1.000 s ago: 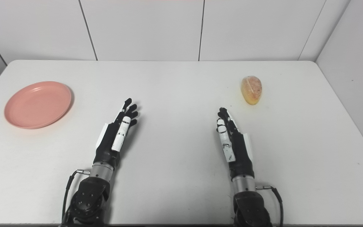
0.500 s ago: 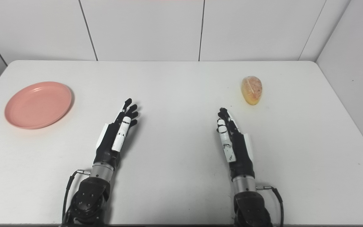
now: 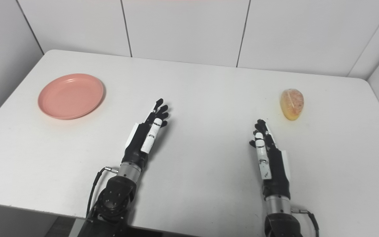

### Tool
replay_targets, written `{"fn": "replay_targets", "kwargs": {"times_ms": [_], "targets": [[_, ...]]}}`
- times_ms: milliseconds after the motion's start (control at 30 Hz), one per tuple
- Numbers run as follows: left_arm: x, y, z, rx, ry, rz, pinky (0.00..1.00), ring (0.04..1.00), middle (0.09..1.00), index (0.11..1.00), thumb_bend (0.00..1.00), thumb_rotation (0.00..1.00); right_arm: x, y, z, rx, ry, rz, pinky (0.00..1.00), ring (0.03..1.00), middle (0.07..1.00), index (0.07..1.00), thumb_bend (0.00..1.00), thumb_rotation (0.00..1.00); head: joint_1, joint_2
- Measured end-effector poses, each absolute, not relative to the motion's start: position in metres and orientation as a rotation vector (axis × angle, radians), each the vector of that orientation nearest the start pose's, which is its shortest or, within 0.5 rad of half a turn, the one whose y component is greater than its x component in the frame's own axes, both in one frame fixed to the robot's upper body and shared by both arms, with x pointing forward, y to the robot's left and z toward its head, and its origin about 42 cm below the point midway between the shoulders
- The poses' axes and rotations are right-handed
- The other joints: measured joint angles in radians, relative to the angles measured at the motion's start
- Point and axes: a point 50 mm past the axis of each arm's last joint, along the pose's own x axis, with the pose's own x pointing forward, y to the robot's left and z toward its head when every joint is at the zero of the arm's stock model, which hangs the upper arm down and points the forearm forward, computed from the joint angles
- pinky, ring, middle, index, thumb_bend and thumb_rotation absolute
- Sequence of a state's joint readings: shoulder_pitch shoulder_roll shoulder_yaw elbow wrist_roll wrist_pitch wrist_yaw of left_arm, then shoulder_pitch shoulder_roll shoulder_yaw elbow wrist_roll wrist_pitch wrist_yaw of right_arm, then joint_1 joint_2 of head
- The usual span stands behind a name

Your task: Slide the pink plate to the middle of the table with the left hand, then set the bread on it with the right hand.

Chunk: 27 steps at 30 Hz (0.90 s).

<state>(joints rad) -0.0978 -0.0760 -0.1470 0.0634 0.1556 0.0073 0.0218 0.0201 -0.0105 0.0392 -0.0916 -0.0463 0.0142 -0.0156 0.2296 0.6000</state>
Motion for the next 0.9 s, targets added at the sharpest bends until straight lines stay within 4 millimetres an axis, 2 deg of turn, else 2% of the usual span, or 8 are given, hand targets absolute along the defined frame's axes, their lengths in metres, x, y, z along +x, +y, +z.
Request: {"fn": "replay_targets", "kwargs": {"times_ms": [233,400,900], "targets": [[0.326,0.108,0.107,0.065,-0.050,-0.189,0.94,0.961,0.966,0.963,0.31,1.00,0.283,-0.216,0.113,-0.020,-0.075,0.032,0.97,0.956,0.957,0.953,0.15,1.00,0.092,-0.055],[0.330,0.093,0.107,0.070,-0.075,-0.214,0.94,0.966,0.971,0.968,0.31,1.00,0.288,-0.219,0.114,-0.001,-0.105,0.032,0.98,0.965,0.965,0.964,0.17,1.00,0.102,-0.063],[0.333,0.091,0.107,0.063,-0.101,-0.208,0.92,0.962,0.970,0.968,0.30,1.00,0.290,-0.224,0.115,-0.009,-0.110,0.051,1.00,0.984,0.985,0.978,0.12,1.00,0.122,-0.080]]}}
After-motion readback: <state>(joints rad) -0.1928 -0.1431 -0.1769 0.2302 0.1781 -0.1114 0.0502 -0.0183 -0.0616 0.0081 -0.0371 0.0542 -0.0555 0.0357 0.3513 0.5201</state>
